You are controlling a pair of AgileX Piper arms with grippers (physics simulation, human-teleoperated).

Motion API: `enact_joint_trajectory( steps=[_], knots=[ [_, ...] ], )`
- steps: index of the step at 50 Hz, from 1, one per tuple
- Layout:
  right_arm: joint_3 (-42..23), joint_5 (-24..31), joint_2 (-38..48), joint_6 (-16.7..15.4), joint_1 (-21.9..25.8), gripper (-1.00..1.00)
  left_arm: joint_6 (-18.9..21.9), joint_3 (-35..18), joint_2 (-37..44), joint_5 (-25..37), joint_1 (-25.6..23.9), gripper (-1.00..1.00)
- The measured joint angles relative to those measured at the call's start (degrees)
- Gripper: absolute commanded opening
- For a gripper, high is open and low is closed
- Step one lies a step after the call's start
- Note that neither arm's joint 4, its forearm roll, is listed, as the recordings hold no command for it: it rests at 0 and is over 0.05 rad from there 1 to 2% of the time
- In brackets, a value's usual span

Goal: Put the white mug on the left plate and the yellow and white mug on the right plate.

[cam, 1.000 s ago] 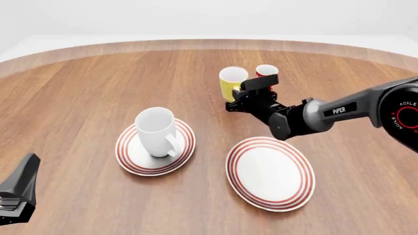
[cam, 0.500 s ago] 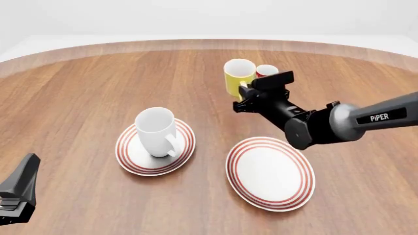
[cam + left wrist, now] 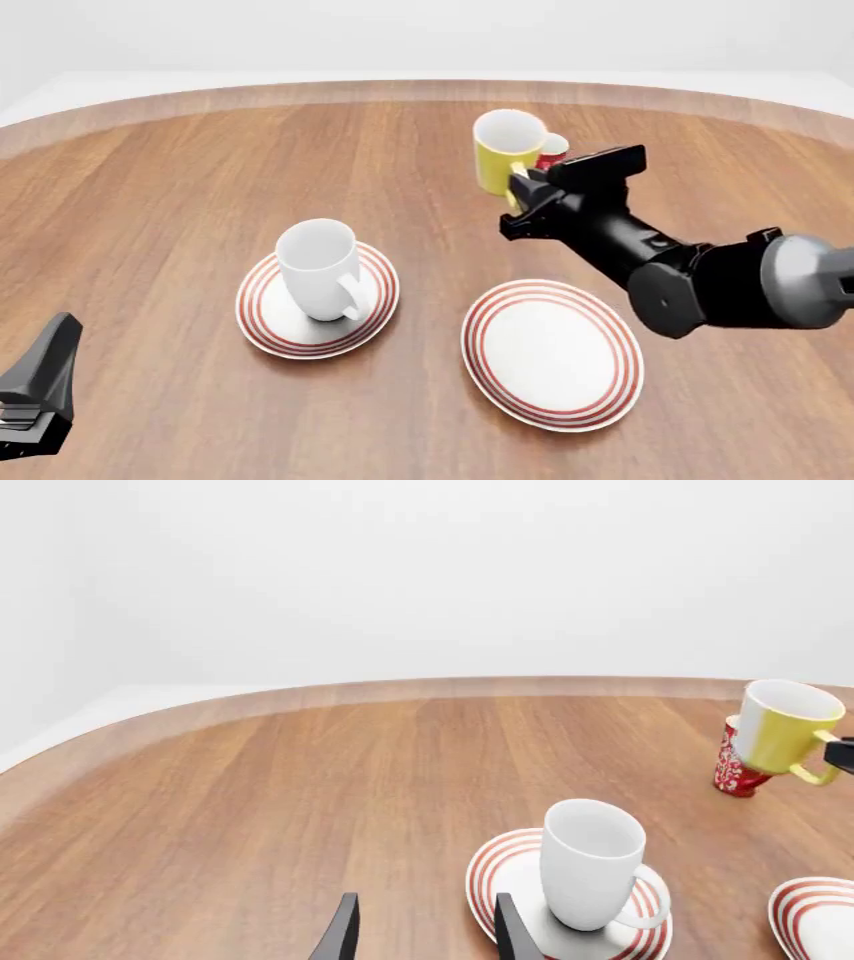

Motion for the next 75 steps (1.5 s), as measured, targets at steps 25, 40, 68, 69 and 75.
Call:
enact_joint_trajectory(
  steps=[25,40,68,69,75],
  knots=[
    [10.5,0.7,-13.2,-1.2,-0.1,-1.00,0.0,0.0,0.0,0.0,0.0,1.00],
    [17.7,3.0,-23.5,-1.8,-0.5,-1.00,0.0,0.0,0.0,0.0,0.0,1.00],
    [28.3,14.5,-45.7,-2.4,-0.3,-1.00,0.0,0.0,0.0,0.0,0.0,1.00],
    [28.5,14.9,-46.3,-2.4,-0.2,-1.00,0.0,0.0,0.0,0.0,0.0,1.00],
    [29.8,17.0,-49.6,-2.3,0.3,-1.00,0.0,0.0,0.0,0.0,0.0,1.00]
  ],
)
